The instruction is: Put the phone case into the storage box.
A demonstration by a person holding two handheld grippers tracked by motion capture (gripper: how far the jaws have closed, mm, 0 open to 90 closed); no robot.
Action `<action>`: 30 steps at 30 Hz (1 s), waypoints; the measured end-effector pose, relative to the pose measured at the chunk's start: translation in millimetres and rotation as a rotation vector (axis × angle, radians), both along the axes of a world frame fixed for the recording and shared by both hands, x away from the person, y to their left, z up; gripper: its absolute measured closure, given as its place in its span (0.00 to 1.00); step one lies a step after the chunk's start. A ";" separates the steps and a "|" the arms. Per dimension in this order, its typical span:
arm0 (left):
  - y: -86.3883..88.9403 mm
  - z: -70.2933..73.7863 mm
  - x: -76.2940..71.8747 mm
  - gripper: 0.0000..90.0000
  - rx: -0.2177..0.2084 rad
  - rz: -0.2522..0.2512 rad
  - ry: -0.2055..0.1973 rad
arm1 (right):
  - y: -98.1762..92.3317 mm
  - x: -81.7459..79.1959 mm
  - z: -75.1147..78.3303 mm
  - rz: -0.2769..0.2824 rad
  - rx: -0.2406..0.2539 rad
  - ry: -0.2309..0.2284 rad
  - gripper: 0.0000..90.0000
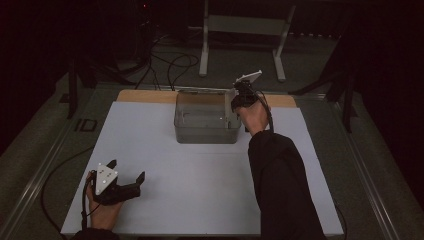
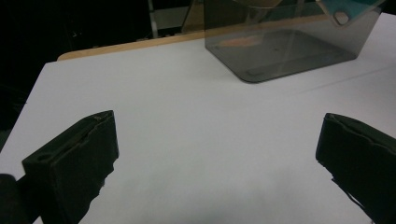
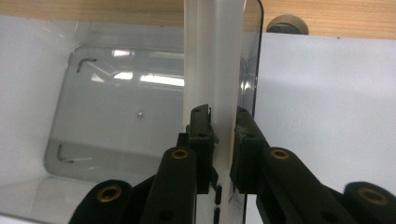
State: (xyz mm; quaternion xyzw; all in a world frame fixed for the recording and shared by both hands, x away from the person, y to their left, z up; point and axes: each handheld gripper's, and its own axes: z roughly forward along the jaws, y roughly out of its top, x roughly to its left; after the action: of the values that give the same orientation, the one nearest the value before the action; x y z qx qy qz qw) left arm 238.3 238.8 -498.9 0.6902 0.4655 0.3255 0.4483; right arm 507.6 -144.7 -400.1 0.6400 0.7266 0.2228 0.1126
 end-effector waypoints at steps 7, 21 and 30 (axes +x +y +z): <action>0.3 -0.1 0.2 0.00 0.001 0.000 0.001 | 0.6 2.1 -6.0 0.000 -0.006 0.017 0.90; 0.5 0.1 0.1 0.00 -0.001 0.000 0.000 | 0.9 4.2 -9.2 -0.013 -0.019 0.019 0.90; 0.9 0.2 0.0 0.00 -0.004 0.000 0.000 | 1.9 7.2 -12.5 -0.025 -0.027 0.029 0.90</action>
State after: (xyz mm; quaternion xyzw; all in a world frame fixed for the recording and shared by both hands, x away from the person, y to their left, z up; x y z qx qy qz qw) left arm 238.3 239.7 -498.7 0.6892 0.4662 0.3247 0.4497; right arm 514.7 -142.8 -412.6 0.6505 0.7232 0.2022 0.1132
